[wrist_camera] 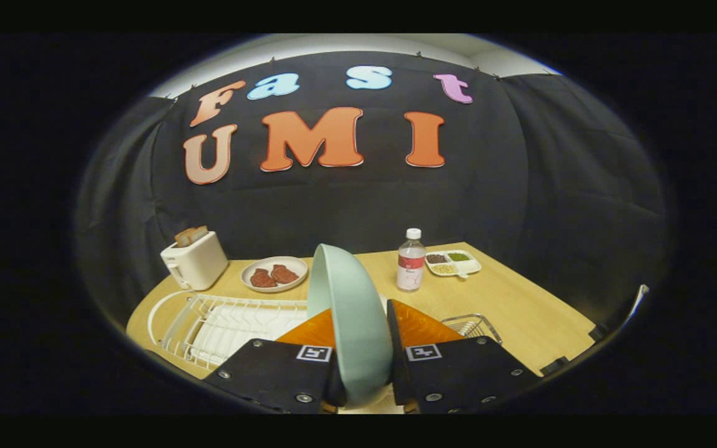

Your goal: Take the plate from the dish rack, then take the spoon from the basket and place it into the plate.

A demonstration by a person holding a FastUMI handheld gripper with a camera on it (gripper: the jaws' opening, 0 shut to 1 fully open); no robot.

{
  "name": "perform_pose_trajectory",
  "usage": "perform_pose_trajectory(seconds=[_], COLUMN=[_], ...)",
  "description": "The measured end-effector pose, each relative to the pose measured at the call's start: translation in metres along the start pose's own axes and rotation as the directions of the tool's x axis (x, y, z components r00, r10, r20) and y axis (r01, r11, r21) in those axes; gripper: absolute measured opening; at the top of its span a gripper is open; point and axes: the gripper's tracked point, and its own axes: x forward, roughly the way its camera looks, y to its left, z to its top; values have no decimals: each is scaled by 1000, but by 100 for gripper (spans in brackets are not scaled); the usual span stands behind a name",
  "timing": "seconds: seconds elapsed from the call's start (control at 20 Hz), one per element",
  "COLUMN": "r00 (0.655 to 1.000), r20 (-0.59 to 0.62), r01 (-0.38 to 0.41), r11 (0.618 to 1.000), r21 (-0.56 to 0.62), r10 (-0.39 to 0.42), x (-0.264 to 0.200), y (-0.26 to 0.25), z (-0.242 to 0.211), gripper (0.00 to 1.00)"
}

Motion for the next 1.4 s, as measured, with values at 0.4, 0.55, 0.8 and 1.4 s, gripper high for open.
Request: perform_pose_trajectory(seconds=[0.4, 0.55, 0.8, 1.4], r00=[986, 977, 948, 919], r20=[-54, -88, -157, -228], r01=[-147, -173, -204, -145], r11=[980, 965, 909, 812], r21=[135, 196, 364, 566], r10=[155, 193, 276, 323], x=[-72, -88, -104, -97], y=[-10, -15, -11, -15], z=[-55, -89, -146, -205], gripper=[29, 29, 29, 29])
